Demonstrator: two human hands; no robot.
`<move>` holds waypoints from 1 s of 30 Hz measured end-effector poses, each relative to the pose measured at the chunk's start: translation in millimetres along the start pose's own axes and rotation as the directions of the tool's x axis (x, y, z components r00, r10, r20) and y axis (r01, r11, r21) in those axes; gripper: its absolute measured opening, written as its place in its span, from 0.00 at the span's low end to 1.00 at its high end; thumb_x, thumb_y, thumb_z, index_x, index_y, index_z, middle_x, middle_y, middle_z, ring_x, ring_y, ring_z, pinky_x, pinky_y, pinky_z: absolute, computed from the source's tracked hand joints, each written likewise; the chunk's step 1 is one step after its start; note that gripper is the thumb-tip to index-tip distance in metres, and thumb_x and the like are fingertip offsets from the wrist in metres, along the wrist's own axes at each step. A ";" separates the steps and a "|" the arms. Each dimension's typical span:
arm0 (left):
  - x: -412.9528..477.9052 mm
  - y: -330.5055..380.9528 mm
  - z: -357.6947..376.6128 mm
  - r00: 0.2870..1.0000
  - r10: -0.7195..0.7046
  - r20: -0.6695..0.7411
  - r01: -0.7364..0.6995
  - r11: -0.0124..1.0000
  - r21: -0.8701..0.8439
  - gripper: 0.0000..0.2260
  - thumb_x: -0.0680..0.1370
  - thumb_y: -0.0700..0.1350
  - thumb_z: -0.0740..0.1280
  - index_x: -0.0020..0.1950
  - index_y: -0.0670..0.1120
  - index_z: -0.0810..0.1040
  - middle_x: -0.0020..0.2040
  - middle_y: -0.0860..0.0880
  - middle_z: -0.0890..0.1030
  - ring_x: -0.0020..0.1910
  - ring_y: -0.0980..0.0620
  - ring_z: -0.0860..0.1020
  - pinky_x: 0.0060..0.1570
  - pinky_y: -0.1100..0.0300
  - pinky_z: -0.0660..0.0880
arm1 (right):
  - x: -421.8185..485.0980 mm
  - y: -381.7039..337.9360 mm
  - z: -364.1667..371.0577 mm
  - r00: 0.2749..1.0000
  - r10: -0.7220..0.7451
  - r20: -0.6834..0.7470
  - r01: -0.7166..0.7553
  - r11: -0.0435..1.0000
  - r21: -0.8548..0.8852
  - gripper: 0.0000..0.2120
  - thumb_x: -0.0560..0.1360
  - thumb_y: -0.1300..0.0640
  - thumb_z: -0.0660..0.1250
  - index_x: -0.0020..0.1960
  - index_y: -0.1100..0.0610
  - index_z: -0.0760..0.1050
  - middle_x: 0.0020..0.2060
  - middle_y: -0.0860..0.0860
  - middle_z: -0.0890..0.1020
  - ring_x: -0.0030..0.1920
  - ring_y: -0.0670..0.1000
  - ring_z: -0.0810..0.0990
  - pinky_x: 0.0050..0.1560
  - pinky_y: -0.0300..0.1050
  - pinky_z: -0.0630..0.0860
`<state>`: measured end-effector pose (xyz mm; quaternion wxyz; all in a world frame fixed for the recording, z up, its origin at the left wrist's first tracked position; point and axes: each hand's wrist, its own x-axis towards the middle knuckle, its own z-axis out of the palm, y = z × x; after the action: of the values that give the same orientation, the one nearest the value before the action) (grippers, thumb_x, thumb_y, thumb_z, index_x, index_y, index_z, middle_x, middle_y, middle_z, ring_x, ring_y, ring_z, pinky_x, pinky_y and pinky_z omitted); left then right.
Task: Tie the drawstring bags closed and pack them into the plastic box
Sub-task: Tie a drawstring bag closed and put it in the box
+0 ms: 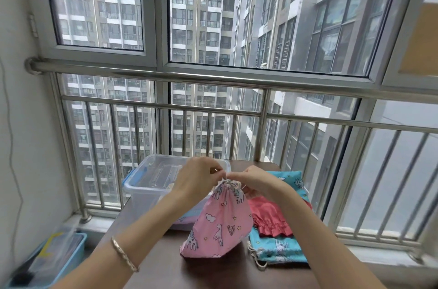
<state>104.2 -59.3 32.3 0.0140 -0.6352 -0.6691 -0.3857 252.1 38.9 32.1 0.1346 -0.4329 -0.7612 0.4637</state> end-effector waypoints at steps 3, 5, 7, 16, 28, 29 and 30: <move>-2.3 -1.4 6.1 1.000 -0.010 0.000 0.010 0.981 -0.196 0.04 0.74 0.42 0.72 0.47 0.47 0.86 0.41 0.53 0.85 0.41 0.60 0.82 0.47 0.61 0.80 | 2.0 1.3 -3.6 0.996 -0.078 0.052 0.072 0.992 0.103 0.14 0.75 0.55 0.70 0.32 0.57 0.74 0.27 0.49 0.73 0.26 0.44 0.70 0.29 0.35 0.69; -4.6 -1.2 9.6 0.999 0.042 0.018 -0.035 0.962 -0.270 0.07 0.75 0.40 0.70 0.51 0.45 0.85 0.46 0.51 0.85 0.45 0.60 0.82 0.50 0.63 0.79 | 1.4 0.0 -4.3 0.992 -0.113 0.062 0.106 0.988 0.116 0.11 0.75 0.58 0.70 0.35 0.59 0.77 0.27 0.49 0.73 0.26 0.43 0.70 0.29 0.34 0.69; -5.2 -1.2 11.2 0.994 0.102 0.047 -0.082 0.945 -0.316 0.08 0.76 0.39 0.69 0.55 0.44 0.83 0.49 0.49 0.85 0.47 0.58 0.82 0.51 0.66 0.78 | 0.4 -1.4 -4.5 0.990 -0.121 0.072 0.113 0.988 0.106 0.08 0.77 0.59 0.68 0.42 0.62 0.81 0.29 0.49 0.76 0.26 0.42 0.72 0.28 0.32 0.69; 5.4 -10.7 10.7 0.942 -0.152 0.300 0.311 0.733 -0.605 0.07 0.71 0.41 0.75 0.48 0.45 0.85 0.41 0.45 0.86 0.38 0.51 0.83 0.43 0.60 0.81 | 0.7 3.9 -8.9 0.988 -0.155 0.019 0.145 0.959 0.244 0.08 0.73 0.59 0.73 0.48 0.64 0.81 0.45 0.60 0.82 0.46 0.56 0.77 0.56 0.50 0.73; 12.0 -7.1 5.0 0.850 -0.217 0.481 0.505 0.601 -0.620 0.18 0.70 0.32 0.73 0.58 0.41 0.75 0.41 0.41 0.82 0.35 0.51 0.81 0.44 0.58 0.80 | -7.9 1.5 -1.2 0.920 -0.381 -0.089 0.377 0.924 -0.057 0.04 0.71 0.64 0.72 0.45 0.61 0.84 0.36 0.52 0.85 0.35 0.43 0.82 0.40 0.35 0.77; 12.7 -6.5 4.6 0.853 -0.209 0.479 0.492 0.630 -0.601 0.18 0.70 0.32 0.73 0.58 0.42 0.75 0.41 0.41 0.81 0.35 0.51 0.80 0.44 0.58 0.80 | -8.9 1.3 -1.5 0.919 -0.385 -0.087 0.379 0.922 -0.077 0.03 0.72 0.64 0.71 0.43 0.60 0.84 0.34 0.51 0.84 0.34 0.42 0.81 0.39 0.34 0.76; 13.3 -6.0 4.0 0.854 -0.200 0.479 0.481 0.653 -0.584 0.18 0.70 0.33 0.73 0.58 0.42 0.75 0.41 0.41 0.81 0.35 0.51 0.80 0.44 0.58 0.80 | -9.4 1.4 -1.6 0.919 -0.386 -0.082 0.380 0.921 -0.081 0.03 0.72 0.64 0.70 0.43 0.60 0.83 0.33 0.49 0.83 0.33 0.41 0.80 0.39 0.33 0.76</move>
<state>98.4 -45.4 33.3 -0.4233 -0.5150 -0.5768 -0.4722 259.3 32.8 33.7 0.2456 -0.3015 -0.8380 0.3827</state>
